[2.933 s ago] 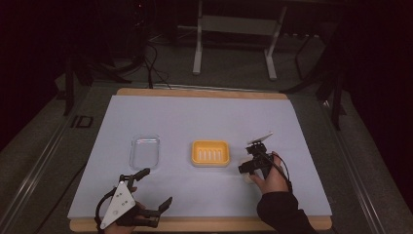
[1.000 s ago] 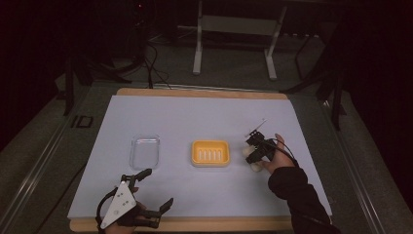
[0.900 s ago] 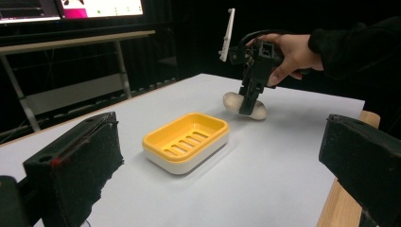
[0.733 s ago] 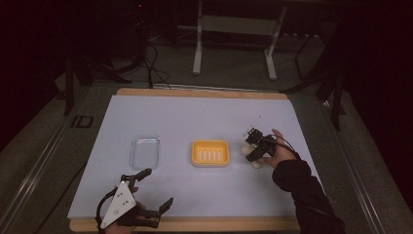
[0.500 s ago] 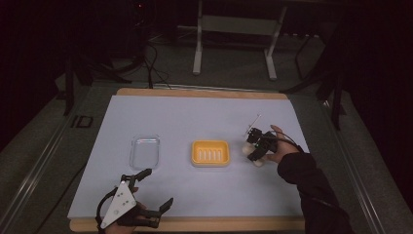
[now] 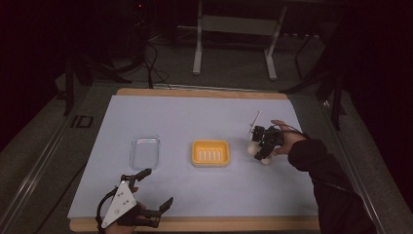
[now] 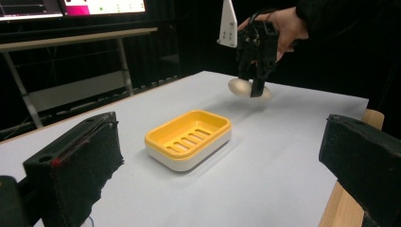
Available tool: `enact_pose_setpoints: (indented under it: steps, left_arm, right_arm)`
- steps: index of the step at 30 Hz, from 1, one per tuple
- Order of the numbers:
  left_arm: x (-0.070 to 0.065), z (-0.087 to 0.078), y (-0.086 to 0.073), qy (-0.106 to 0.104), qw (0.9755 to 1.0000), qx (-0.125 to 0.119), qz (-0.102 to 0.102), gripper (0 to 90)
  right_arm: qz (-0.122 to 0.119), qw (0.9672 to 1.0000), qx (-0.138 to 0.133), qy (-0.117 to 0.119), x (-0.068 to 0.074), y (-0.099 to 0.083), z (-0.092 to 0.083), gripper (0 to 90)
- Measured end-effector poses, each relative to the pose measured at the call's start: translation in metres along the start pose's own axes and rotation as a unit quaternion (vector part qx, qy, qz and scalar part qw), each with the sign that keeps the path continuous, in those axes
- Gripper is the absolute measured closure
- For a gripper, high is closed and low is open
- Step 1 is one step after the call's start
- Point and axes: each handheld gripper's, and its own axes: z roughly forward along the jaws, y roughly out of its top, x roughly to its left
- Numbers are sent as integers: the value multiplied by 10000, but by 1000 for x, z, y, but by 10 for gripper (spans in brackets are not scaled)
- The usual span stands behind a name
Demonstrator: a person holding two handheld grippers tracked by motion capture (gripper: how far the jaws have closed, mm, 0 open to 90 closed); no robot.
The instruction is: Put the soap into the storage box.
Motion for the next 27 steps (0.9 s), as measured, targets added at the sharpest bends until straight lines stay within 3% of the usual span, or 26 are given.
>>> enact_pose_setpoints:
  steps: [5, 8, 12, 14, 17, 23, 27]
  left_arm:
    - [-1, 0, 0, 32, 10000, 28, 30, 1]
    - [0, 0, 0, 41, 10000, 30, 28, 1]
    - [0, -1, 0, 50, 10000, 18, 5, 1]
    - [1, -1, 0, 59, 10000, 17, 5, 1]
    - [0, -1, 0, 50, 10000, 13, -5, 1]
    - [0, -1, -1, 47, 10000, 19, -6, 1]
    - [0, 0, -1, 52, 10000, 42, -3, 1]
  right_arm:
    - [-509, 9987, 30, -96, 4, 3, -8, 500]
    - [-937, 9951, -114, -299, 9, 5, -16, 499]
    - [-1169, 9928, -50, -272, 11, 8, -20, 499]
    - [-1485, 9885, 40, -268, 16, 11, -24, 500]
    - [-1617, 9865, 106, -217, 18, 14, -27, 499]
    - [-1558, 9877, 100, -123, 18, 20, -33, 500]
    - [-1644, 9860, 223, -147, 22, 29, -37, 500]
